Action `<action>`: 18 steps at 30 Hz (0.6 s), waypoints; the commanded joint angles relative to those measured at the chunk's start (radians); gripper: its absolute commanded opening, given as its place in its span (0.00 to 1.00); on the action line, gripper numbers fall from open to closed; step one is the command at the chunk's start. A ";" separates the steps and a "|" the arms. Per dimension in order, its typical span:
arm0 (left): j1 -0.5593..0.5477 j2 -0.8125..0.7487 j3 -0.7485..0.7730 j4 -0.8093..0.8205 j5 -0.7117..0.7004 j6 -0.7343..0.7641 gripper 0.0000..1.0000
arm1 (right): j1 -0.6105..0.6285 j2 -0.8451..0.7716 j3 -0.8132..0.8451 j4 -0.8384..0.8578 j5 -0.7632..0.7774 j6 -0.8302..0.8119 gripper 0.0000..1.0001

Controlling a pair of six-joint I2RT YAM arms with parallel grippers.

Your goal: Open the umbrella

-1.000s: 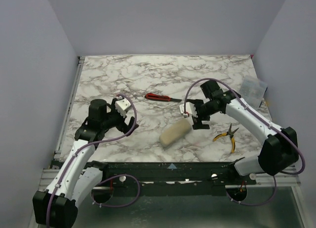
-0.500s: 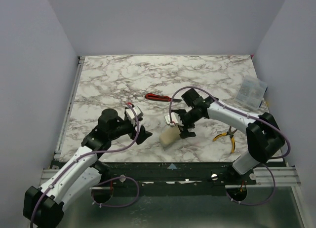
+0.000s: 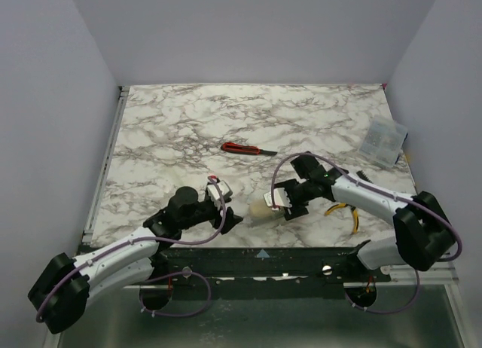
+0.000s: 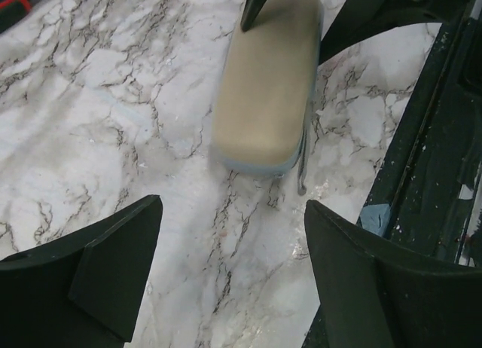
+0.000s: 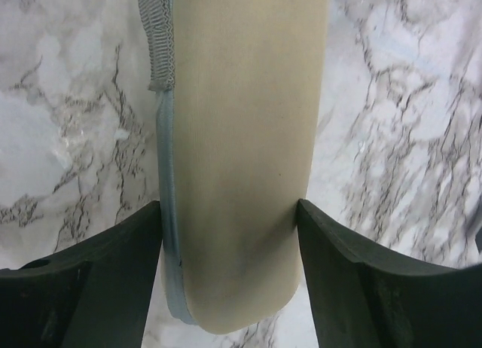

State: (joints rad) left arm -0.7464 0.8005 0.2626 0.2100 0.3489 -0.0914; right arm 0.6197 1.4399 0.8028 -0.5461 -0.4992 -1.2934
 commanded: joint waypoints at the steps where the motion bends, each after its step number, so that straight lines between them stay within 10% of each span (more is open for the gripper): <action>1: -0.033 0.062 -0.027 0.219 -0.107 -0.052 0.77 | -0.013 -0.105 -0.127 0.029 0.141 0.016 0.74; 18: -0.123 0.330 -0.052 0.482 -0.112 0.087 0.67 | -0.043 -0.145 -0.022 -0.076 0.077 0.172 0.99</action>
State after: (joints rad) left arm -0.8536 1.0958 0.2470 0.5560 0.2516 -0.0456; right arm 0.5785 1.2434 0.7258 -0.5732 -0.4099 -1.1755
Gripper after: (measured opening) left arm 0.707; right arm 0.994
